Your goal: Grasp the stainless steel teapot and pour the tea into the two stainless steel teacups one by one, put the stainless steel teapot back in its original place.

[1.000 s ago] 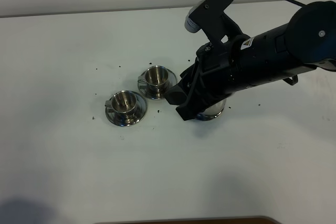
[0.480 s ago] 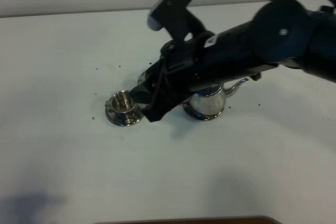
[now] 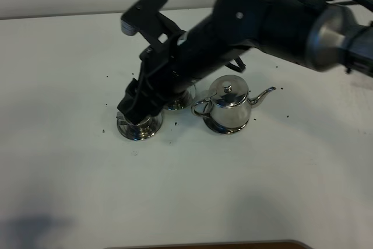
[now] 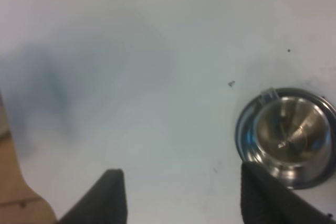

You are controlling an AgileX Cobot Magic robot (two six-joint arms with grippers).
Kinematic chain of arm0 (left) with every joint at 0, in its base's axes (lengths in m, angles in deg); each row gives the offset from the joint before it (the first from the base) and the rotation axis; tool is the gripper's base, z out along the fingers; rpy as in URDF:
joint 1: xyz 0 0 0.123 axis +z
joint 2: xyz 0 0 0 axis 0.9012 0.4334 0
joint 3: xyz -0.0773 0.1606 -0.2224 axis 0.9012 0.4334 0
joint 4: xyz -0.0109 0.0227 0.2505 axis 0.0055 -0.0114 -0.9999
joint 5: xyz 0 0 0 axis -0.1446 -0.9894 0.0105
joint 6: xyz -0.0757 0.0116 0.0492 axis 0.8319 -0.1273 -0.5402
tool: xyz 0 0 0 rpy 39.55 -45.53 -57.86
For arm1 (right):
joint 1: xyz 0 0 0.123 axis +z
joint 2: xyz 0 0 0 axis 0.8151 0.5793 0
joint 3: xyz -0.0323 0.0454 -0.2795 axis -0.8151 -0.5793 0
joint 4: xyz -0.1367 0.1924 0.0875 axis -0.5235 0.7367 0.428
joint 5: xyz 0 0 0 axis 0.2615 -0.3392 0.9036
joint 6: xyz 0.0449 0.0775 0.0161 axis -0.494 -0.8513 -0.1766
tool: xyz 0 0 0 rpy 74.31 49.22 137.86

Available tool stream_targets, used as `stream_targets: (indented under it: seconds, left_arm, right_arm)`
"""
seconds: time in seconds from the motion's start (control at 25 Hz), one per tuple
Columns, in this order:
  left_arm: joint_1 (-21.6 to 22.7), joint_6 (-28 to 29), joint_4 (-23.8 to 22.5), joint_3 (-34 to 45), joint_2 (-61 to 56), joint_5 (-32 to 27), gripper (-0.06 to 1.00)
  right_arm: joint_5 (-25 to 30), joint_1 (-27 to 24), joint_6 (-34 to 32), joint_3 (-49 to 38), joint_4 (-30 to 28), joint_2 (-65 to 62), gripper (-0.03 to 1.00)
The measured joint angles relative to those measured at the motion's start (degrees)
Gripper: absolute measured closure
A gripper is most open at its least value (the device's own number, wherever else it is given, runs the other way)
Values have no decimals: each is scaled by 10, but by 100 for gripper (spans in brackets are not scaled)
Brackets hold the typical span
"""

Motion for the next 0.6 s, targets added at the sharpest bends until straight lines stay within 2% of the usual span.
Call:
stream_targets:
  seconds: [0.16,0.24,0.36,0.6]
  left_arm:
    - [0,0,0,0,0,0,52]
    - [0,0,0,0,0,0,52]
    - [0,0,0,0,0,0,52]
    - [0,0,0,0,0,0,52]
  right_arm:
    - [84,15,-100,107,-141,62,49]
    - [112,21,-130,152,-206,91,49]
    - [134,27,-141,196,-259,125,49]
    - [134,29,-136,209,-310,162,49]
